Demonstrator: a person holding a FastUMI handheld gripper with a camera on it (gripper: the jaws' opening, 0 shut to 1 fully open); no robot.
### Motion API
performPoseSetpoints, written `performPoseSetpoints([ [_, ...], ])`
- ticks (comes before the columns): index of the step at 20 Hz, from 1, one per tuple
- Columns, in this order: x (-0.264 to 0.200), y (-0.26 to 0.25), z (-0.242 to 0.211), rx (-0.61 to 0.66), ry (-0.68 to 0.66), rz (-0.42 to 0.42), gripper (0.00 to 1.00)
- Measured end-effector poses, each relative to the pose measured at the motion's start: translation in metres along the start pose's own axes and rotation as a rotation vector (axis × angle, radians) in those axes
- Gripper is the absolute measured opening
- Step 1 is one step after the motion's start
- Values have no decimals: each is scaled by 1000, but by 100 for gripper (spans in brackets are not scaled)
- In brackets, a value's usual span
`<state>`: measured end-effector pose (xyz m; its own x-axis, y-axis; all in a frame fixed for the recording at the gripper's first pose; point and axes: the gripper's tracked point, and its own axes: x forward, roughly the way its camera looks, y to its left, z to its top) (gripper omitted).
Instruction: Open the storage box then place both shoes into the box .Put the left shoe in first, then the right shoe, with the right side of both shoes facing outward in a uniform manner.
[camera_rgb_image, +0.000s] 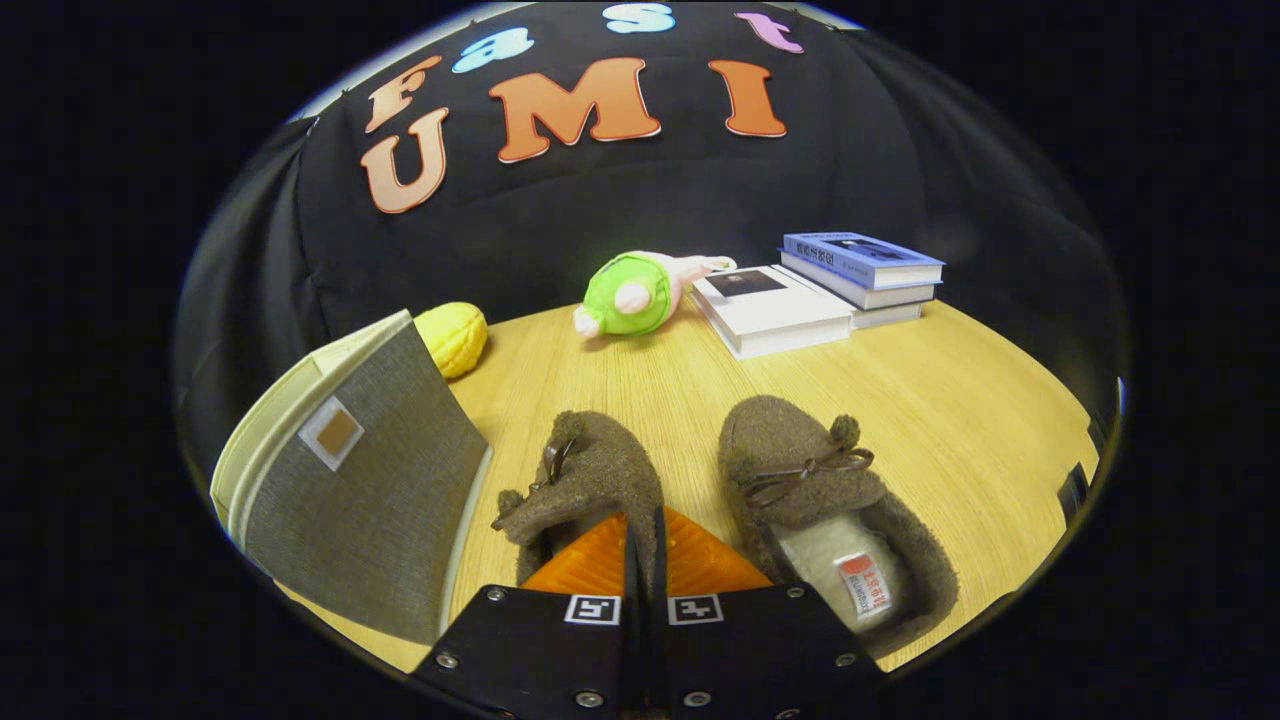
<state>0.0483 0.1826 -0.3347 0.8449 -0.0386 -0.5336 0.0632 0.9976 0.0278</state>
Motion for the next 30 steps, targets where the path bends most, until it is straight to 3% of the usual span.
performPoseSetpoints([
  [16, -78, 124, 131, 90, -184, 202, 3],
  [22, -83, 187, 139, 158, -175, 261, 3],
  [30, -61, 244, 104, 210, -101, 263, 3],
])
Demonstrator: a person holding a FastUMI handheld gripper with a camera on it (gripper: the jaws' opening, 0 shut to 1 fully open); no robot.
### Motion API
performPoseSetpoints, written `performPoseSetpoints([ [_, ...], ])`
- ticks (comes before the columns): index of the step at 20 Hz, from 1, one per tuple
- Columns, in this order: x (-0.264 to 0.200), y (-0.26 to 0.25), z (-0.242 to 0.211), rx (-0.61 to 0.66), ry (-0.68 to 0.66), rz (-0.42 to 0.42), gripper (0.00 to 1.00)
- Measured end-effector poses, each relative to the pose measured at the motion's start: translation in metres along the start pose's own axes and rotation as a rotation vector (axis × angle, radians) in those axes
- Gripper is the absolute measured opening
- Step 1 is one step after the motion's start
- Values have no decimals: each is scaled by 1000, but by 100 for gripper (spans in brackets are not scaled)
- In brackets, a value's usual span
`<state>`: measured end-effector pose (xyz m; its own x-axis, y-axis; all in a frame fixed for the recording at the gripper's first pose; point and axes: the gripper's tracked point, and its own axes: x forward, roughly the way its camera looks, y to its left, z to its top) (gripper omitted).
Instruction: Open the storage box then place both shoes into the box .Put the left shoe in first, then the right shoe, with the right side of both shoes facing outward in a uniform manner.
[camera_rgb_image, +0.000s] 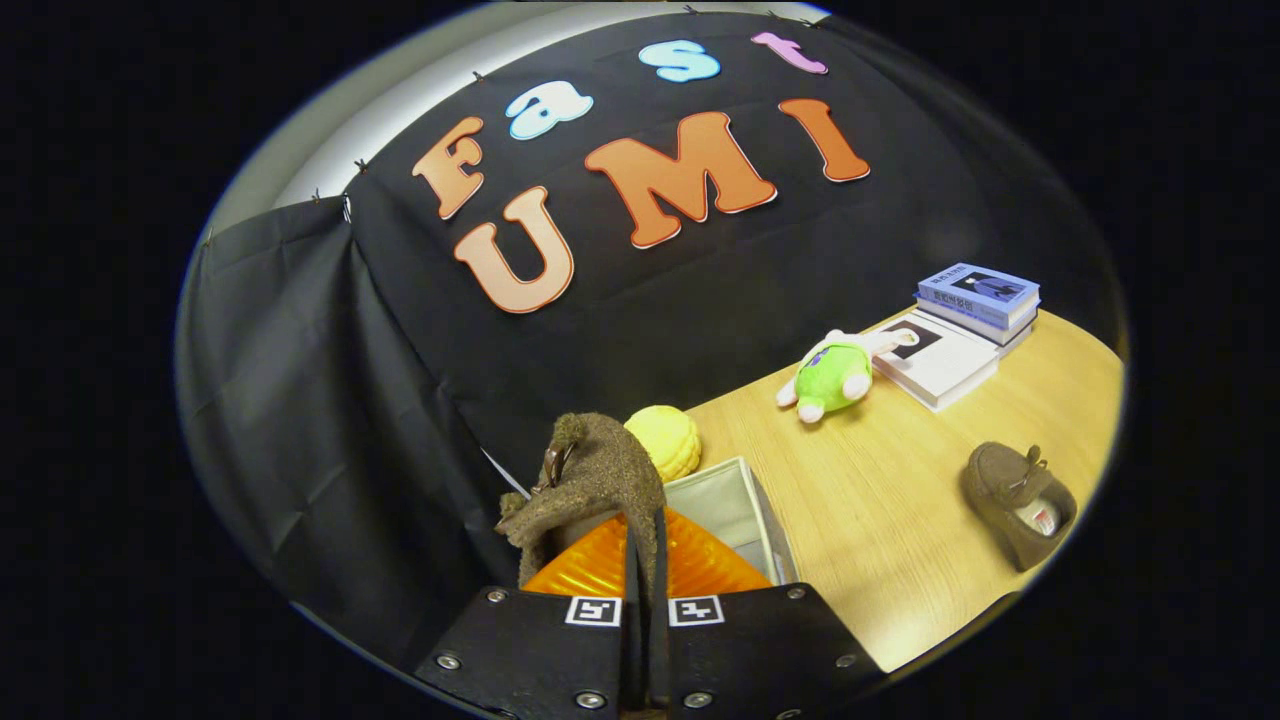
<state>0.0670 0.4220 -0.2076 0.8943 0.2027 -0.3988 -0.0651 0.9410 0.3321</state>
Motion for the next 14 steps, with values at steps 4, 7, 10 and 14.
performPoseSetpoints([
  [4, 13, 18, -27, 8, 62, 8, 3],
  [7, 19, 23, -41, 3, 100, -10, 6],
  [10, 18, 30, -57, -16, 162, 4, 27],
  [14, 10, 38, -48, -46, 130, 26, 97],
])
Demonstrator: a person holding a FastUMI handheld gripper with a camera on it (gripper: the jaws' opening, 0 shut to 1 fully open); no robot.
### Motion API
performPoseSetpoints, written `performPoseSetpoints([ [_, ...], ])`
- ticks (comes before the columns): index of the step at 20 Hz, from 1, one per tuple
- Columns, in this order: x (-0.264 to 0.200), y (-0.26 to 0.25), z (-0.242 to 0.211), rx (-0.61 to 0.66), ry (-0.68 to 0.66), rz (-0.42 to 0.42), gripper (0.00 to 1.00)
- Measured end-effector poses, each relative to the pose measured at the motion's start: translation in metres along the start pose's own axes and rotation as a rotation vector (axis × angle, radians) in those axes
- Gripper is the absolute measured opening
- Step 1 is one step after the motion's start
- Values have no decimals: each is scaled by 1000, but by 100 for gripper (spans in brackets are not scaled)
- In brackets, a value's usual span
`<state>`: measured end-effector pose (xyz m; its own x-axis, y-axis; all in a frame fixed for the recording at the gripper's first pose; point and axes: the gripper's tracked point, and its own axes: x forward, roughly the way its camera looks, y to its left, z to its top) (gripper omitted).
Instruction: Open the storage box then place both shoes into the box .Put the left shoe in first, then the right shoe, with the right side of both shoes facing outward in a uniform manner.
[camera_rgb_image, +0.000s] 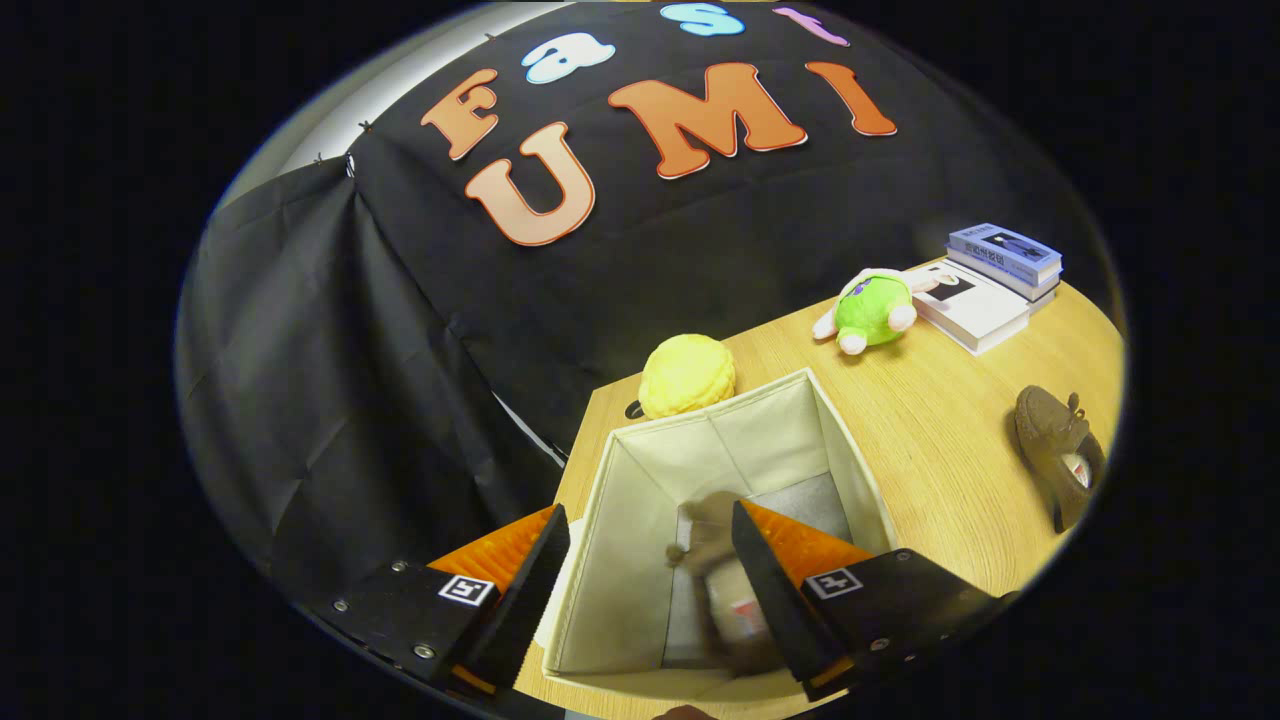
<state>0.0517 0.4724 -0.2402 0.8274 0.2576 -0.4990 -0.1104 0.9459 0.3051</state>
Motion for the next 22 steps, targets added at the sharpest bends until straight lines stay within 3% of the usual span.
performPoseSetpoints([
  [10, -33, -33, 26, -107, -63, 9, 98],
  [22, -89, -185, 62, -188, -132, -117, 98],
])
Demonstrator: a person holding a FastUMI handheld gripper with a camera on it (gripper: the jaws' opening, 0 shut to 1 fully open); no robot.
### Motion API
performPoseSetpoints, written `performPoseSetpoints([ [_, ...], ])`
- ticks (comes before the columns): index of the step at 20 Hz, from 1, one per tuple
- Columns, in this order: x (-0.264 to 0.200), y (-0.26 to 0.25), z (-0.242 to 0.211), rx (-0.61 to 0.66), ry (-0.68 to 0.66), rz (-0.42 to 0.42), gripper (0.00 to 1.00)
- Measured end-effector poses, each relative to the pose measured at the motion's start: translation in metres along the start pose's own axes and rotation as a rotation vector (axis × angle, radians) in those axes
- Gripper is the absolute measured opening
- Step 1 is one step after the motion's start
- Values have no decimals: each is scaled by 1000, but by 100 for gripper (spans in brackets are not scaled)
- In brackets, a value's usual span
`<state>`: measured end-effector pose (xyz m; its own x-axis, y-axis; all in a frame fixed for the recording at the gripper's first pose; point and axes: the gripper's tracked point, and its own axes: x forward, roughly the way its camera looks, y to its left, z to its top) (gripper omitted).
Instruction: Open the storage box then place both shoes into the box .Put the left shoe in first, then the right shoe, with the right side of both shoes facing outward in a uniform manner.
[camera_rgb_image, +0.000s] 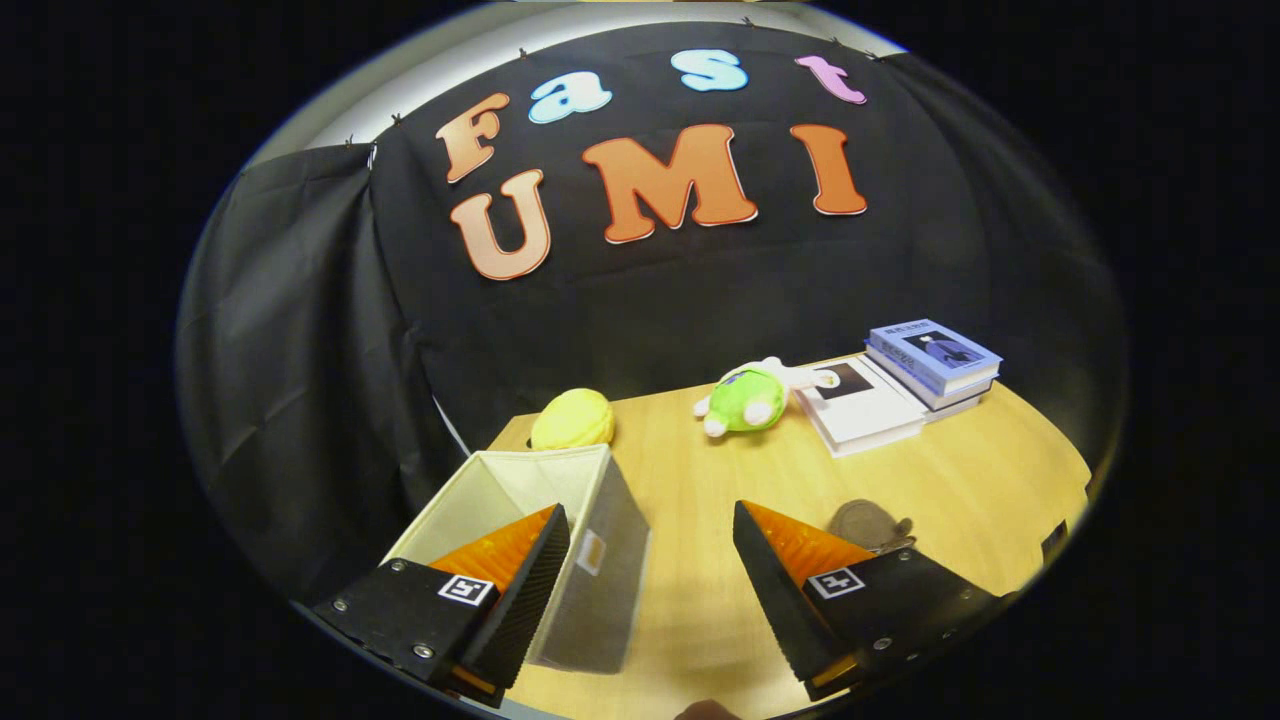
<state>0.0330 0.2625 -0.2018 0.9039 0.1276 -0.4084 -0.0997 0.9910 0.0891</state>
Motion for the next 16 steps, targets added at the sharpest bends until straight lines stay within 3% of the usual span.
performPoseSetpoints([
  [9, -21, -137, -35, -22, 18, -174, 98],
  [16, -19, -189, -74, 2, 72, -215, 98],
])
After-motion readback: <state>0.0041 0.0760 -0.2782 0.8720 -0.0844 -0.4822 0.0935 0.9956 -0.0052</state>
